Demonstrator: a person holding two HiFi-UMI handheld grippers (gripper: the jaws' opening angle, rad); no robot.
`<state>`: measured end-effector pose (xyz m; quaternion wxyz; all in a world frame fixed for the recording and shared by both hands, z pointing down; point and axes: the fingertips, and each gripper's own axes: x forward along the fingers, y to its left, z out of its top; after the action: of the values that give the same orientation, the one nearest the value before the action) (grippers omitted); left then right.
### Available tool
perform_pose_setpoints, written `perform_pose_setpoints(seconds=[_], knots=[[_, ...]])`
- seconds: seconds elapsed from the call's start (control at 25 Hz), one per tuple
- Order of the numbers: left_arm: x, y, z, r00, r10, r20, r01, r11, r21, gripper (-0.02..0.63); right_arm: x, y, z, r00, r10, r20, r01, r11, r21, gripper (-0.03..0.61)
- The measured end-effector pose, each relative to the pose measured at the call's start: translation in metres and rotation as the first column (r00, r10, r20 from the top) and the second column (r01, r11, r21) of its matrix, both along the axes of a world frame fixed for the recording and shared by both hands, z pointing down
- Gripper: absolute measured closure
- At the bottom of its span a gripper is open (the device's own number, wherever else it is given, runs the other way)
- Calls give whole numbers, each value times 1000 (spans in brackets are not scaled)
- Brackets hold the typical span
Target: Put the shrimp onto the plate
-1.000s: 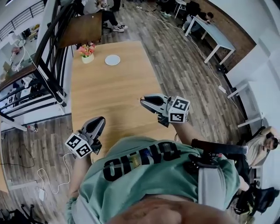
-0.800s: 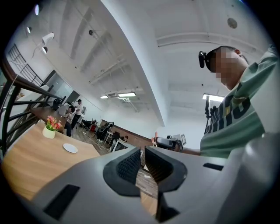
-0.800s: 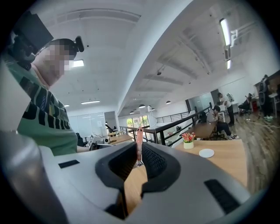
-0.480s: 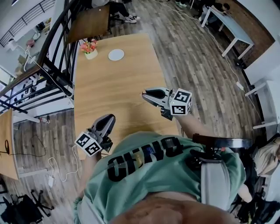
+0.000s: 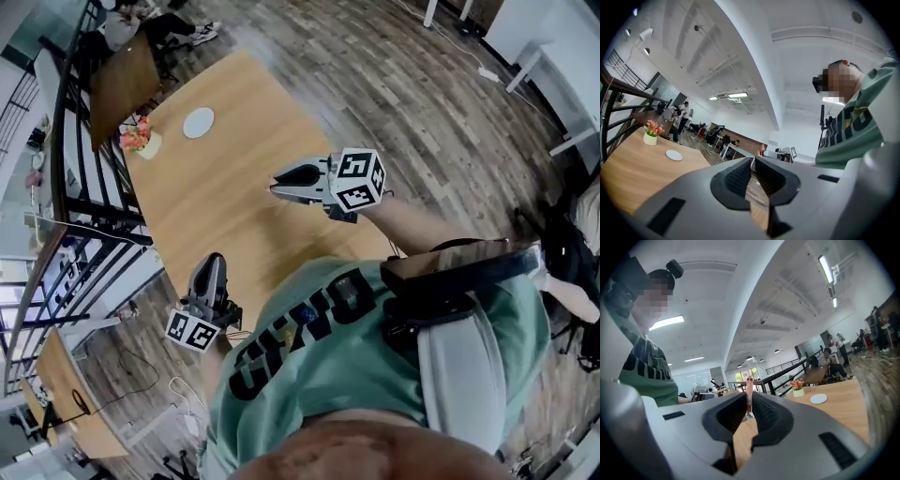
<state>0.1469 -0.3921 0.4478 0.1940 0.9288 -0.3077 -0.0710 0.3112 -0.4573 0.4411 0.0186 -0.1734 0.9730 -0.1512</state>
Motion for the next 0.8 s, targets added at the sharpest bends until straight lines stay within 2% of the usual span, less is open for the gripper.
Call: perform_pose_setpoints(seconds=[0.2, 0.4, 0.8], knots=[[-12, -22, 6, 1000, 4, -6, -4, 1000, 8, 578, -9, -18, 10, 1000, 20, -24, -20, 1000, -20, 537], [-16, -44, 20, 1000, -2, -6, 2, 1000, -15, 578, -11, -39, 18, 998, 14, -65, -16, 999, -30, 537], [-28, -114, 55, 999, -30, 15, 31, 997, -70, 578, -12, -124, 48, 995, 30, -93, -33, 999, -38, 537]])
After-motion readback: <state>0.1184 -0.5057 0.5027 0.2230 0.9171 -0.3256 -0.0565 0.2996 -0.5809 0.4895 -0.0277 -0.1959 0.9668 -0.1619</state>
